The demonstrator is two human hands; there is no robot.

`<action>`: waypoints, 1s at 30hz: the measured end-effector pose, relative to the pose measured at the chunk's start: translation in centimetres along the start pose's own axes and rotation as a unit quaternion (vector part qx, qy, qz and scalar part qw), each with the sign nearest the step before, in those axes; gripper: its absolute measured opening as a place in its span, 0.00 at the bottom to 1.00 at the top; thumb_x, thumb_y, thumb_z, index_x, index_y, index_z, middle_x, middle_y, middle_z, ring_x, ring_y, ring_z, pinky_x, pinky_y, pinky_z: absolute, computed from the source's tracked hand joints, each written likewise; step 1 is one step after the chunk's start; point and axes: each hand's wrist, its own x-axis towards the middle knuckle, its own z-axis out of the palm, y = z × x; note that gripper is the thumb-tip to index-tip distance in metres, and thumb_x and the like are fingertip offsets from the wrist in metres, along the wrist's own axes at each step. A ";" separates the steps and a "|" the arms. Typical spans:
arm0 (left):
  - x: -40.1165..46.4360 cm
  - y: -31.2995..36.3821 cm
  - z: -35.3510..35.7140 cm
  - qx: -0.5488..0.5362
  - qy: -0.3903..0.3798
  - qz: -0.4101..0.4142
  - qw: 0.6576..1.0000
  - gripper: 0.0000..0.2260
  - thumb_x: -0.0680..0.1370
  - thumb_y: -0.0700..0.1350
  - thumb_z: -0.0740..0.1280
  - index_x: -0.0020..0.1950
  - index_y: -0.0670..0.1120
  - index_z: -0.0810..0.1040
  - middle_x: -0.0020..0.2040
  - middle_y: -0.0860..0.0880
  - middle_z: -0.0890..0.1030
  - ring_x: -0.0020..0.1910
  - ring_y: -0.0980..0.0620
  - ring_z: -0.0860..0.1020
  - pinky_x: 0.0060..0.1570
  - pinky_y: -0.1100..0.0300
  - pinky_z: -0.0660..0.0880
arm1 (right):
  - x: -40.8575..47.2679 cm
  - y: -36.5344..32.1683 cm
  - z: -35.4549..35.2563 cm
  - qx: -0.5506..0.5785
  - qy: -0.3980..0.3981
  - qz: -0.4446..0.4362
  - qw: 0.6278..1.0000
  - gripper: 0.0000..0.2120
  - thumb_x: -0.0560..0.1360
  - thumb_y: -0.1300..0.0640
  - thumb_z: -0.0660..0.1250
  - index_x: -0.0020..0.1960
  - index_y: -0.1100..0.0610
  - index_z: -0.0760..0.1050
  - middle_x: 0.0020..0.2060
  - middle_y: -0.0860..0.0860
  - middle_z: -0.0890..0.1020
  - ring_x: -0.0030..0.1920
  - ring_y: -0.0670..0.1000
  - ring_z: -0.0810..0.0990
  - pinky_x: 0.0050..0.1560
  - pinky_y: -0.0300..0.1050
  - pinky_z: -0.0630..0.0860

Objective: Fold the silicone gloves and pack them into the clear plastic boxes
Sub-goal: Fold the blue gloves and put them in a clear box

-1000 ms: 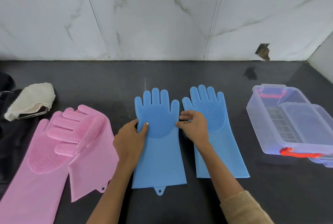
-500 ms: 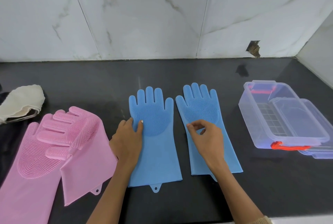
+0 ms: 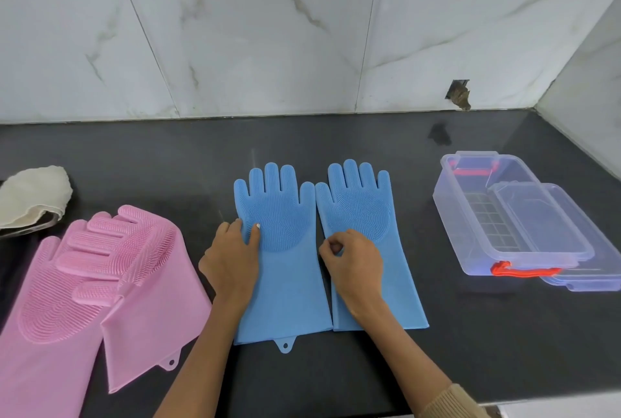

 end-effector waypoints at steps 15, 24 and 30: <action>-3.3 4.4 -0.8 -0.033 -0.020 0.029 0.999 0.17 0.77 0.52 0.65 0.62 0.45 0.76 0.56 0.45 0.77 0.49 0.47 0.78 0.46 0.54 0.75 | 1.7 4.7 -4.0 0.059 0.123 0.058 0.989 0.11 0.77 0.55 0.64 0.57 0.56 0.79 0.51 0.51 0.82 0.48 0.49 0.78 0.51 0.41 0.75; -5.6 9.2 2.5 0.069 -0.104 0.085 0.989 0.14 0.81 0.54 0.56 0.46 0.47 0.76 0.42 0.50 0.79 0.37 0.52 0.76 0.36 0.58 0.71 | 2.6 6.5 -4.2 0.025 0.092 0.097 0.991 0.18 0.79 0.54 0.62 0.66 0.60 0.71 0.57 0.56 0.75 0.54 0.55 0.76 0.60 0.48 0.66; -5.4 9.8 3.7 0.073 -0.103 0.101 0.987 0.13 0.81 0.54 0.57 0.46 0.46 0.74 0.41 0.50 0.78 0.38 0.51 0.76 0.40 0.57 0.71 | 2.6 6.8 -3.6 -0.038 0.097 0.096 0.990 0.16 0.80 0.53 0.58 0.64 0.58 0.73 0.56 0.55 0.77 0.55 0.55 0.72 0.57 0.47 0.64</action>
